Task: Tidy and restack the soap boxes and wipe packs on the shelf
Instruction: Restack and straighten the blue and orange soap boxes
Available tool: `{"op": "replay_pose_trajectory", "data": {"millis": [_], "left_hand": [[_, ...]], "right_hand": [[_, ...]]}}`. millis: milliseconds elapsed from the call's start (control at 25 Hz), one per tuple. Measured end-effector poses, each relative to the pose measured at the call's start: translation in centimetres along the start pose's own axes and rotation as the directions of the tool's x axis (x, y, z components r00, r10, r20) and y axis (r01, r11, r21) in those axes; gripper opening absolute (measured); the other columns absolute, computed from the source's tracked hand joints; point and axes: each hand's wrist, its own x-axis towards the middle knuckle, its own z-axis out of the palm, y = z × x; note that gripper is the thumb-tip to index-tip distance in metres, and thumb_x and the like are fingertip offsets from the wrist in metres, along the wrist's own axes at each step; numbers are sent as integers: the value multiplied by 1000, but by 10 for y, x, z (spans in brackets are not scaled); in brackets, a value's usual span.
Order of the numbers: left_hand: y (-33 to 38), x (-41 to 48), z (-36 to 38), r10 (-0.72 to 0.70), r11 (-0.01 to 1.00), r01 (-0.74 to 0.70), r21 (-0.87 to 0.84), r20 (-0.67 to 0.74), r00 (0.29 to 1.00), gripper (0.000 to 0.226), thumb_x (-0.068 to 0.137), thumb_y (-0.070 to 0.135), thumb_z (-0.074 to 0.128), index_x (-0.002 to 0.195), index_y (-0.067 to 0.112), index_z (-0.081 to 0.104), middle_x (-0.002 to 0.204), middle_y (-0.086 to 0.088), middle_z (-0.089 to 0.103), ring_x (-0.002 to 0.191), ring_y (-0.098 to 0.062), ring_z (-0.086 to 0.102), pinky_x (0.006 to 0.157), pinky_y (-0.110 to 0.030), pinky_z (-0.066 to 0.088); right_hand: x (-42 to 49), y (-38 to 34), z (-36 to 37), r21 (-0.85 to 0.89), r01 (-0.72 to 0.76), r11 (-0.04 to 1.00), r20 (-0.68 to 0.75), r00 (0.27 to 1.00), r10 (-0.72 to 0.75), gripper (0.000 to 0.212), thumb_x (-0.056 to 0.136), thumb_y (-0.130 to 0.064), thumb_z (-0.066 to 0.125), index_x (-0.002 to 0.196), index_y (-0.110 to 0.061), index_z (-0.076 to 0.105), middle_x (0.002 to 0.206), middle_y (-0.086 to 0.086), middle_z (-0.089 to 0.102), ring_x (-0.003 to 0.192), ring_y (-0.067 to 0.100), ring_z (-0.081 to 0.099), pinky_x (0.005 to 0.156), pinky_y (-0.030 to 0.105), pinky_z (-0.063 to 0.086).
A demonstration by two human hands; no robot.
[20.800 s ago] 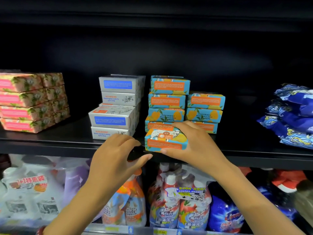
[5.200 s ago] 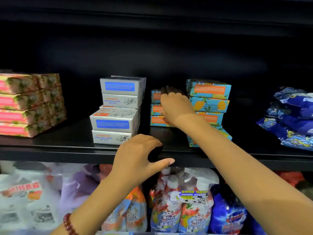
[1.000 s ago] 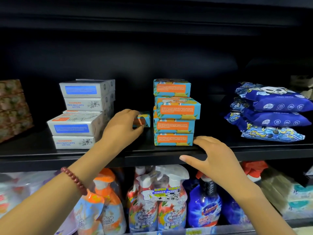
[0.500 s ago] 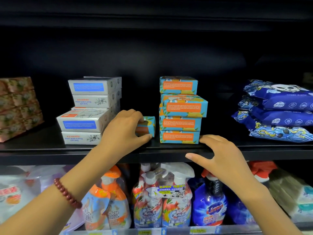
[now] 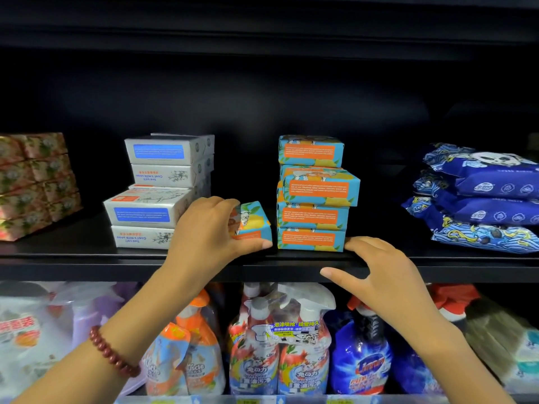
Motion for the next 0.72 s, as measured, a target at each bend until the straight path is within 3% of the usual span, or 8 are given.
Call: {"op": "replay_pose_trajectory", "data": {"millis": [80, 200, 320, 480, 600, 720], "left_hand": [[7, -2, -11, 1, 999, -5, -36, -102, 995, 89, 57, 76, 55, 117, 10, 62, 103, -6, 65, 95, -21, 56, 73, -29, 40], [19, 10, -32, -9, 989, -27, -147, -237, 971, 81, 60, 72, 63, 112, 10, 63, 100, -5, 65, 89, -13, 51, 73, -24, 34], [42, 29, -50, 68, 956, -148, -254, -299, 952, 71, 64, 66, 67, 106, 8, 65, 95, -3, 67, 86, -11, 57, 70, -26, 45], [78, 67, -58, 192, 925, -216, -313, -104, 976, 70, 60, 74, 64, 96, 14, 68, 84, 6, 68, 75, -6, 63, 68, -30, 55], [93, 86, -46, 215, 959, -202, -199, 45, 976, 68, 62, 70, 65, 105, 18, 66, 91, 8, 69, 80, -6, 64, 74, -30, 55], [95, 92, -37, 221, 955, -194, -224, 103, 970, 65, 64, 65, 69, 110, 19, 66, 98, 7, 69, 85, -6, 64, 78, -29, 55]], "right_hand": [[0, 0, 0, -1, 6, 1000, -8, 1000, -6, 78, 62, -78, 32, 115, -29, 61, 113, -16, 59, 107, 2, 48, 77, 14, 33], [0, 1, 1, -6, 6, 1000, -6, 1000, -6, 77, 63, -78, 32, 115, -29, 61, 113, -16, 59, 107, 2, 49, 78, 14, 34], [0, 2, 3, 3, 1, 1000, -15, 1000, -1, 76, 63, -79, 32, 114, -30, 61, 113, -17, 59, 107, 0, 48, 77, 13, 33], [1, 3, 5, -13, -6, 1000, -15, 1000, 6, 82, 62, -81, 30, 118, -29, 60, 119, -15, 58, 113, 2, 47, 82, 12, 33], [0, 4, 6, -14, -12, 1000, -19, 1000, 12, 81, 64, -80, 34, 118, -27, 60, 121, -13, 58, 115, 3, 47, 83, 12, 30], [0, 4, 6, 0, -6, 1000, -31, 1000, 6, 79, 64, -80, 34, 116, -26, 62, 118, -14, 59, 111, 0, 47, 80, 9, 29]]}}
